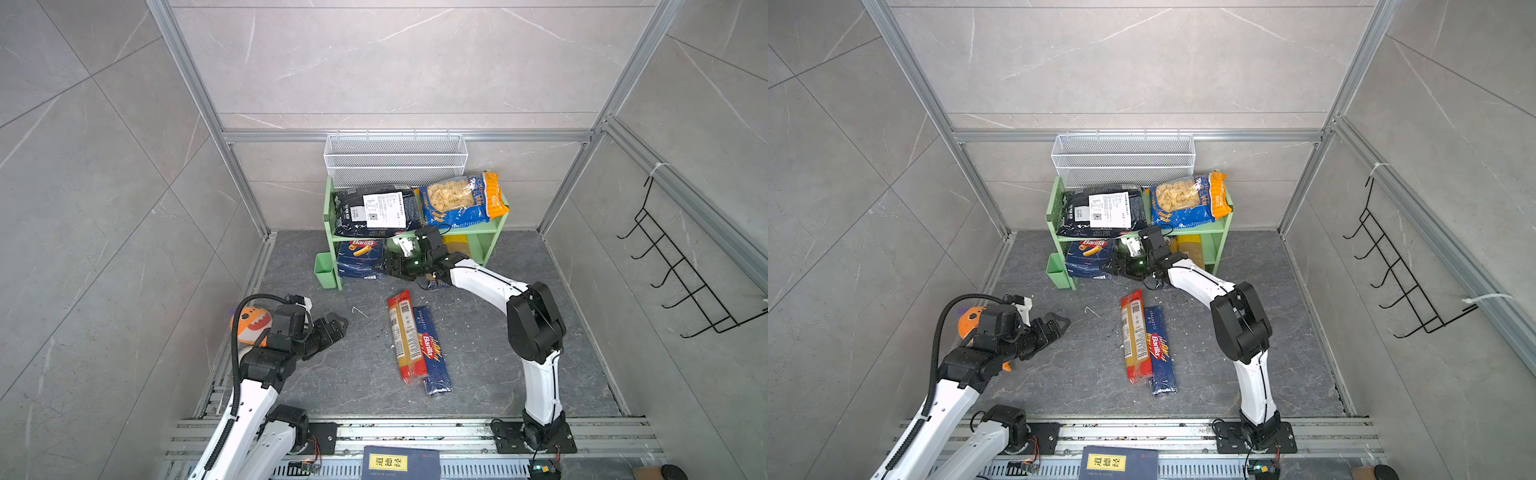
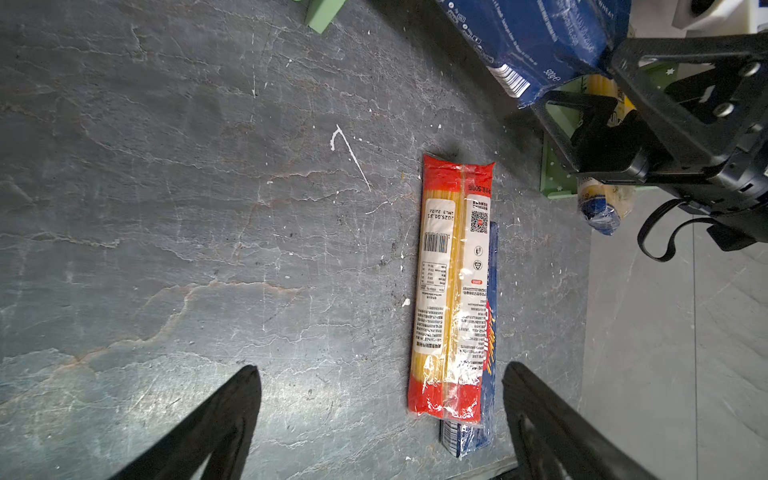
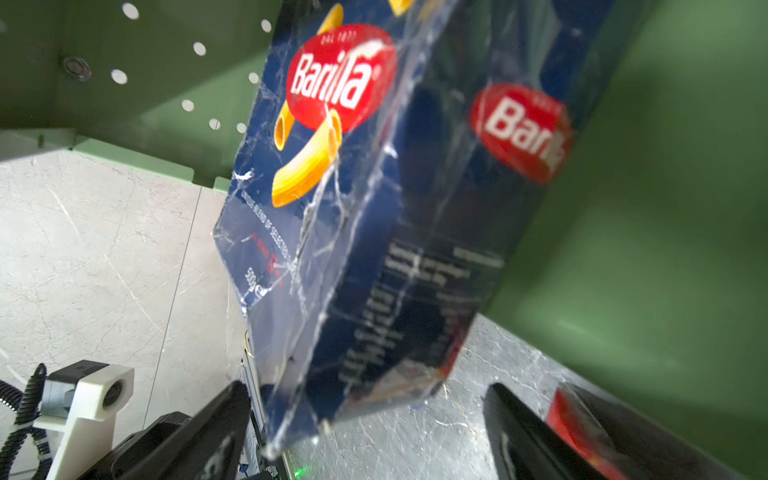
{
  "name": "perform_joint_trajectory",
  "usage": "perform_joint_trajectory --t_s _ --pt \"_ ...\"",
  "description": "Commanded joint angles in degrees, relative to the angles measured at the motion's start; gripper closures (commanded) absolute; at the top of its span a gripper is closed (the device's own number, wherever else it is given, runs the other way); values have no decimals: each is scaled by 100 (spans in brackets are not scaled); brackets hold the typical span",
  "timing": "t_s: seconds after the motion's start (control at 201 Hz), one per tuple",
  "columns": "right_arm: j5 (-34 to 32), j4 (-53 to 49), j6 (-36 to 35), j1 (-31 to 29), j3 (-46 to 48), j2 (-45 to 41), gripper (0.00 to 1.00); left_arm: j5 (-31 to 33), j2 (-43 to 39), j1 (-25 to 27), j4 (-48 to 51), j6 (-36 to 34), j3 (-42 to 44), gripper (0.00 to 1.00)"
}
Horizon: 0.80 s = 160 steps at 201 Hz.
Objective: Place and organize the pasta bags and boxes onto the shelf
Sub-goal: 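Open the right gripper and withdraw it from the Barilla box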
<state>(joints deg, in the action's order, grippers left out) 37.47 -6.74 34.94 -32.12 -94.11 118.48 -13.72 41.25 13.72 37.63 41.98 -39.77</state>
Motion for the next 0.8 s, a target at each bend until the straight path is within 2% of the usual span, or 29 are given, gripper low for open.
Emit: perform_joint_trajectory --t_s 0.0,0.543,0.792 --pt "78 182 85 30 175 -321 10 -120 -81 -36 -133 30 -27 7" --pt "293 389 607 29 1049 -908 10 -96 -340 -36 25 91 -101 7" --pt "525 1052 1069 -17 1875 -1341 10 -140 -468 -37 43 179 -24 7"
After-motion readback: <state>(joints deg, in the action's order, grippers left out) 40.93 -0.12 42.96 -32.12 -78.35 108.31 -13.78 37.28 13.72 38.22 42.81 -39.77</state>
